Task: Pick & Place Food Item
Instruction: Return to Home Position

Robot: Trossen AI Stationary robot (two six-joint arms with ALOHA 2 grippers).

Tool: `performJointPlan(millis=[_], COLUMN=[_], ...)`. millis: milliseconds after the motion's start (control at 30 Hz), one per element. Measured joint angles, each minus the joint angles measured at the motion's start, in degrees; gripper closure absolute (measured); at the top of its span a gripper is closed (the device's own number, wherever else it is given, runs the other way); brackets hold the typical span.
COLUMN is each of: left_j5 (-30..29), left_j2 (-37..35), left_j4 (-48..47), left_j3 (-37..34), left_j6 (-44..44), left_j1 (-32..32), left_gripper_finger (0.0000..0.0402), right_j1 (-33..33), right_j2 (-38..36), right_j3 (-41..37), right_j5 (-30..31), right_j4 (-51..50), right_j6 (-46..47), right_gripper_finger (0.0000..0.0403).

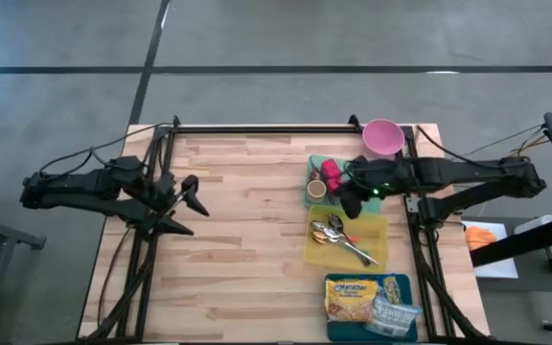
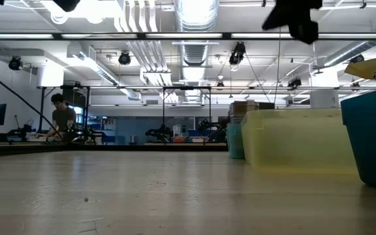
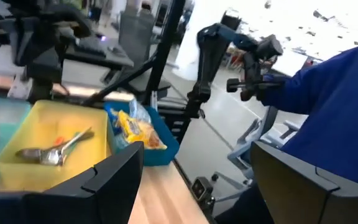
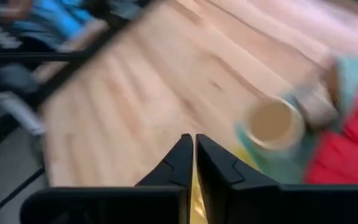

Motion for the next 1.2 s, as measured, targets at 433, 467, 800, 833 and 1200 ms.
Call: performJointPlan(millis=[433,467,800,833,1200], left_j5=[0.64,0.52,-2.35,-2.10,3.92], left_j2=[-13.84,-14.40,-16.22,-16.20,-18.31], left_j4=[4.31,4.47,5.65,5.39,-3.56], left_j3=[-9.85,-9.85,-9.70,-9.70,-10.00], left_j6=[-2.79,-2.48,-0.52,-0.07,8.33], left_j1=[0.00,0.00,0.04,0.04,3.16], left_gripper_finger=[0.0103,0.0103,0.0103,0.0103,0.0103], right_j1=[18.54,19.35,24.16,23.87,11.83], right_j2=[-12.95,-13.76,-15.14,-16.01,-30.94], right_j3=[-0.02,-0.09,-3.06,-3.89,-23.96], right_j5=[8.15,7.51,-5.25,-5.98,-19.56], right_j4=[3.05,2.32,21.34,23.21,44.39], right_j6=[-9.87,-6.88,-23.32,-25.67,-25.98], right_gripper_finger=[0.0378,0.0378,0.0378,0.0378,0.0378])
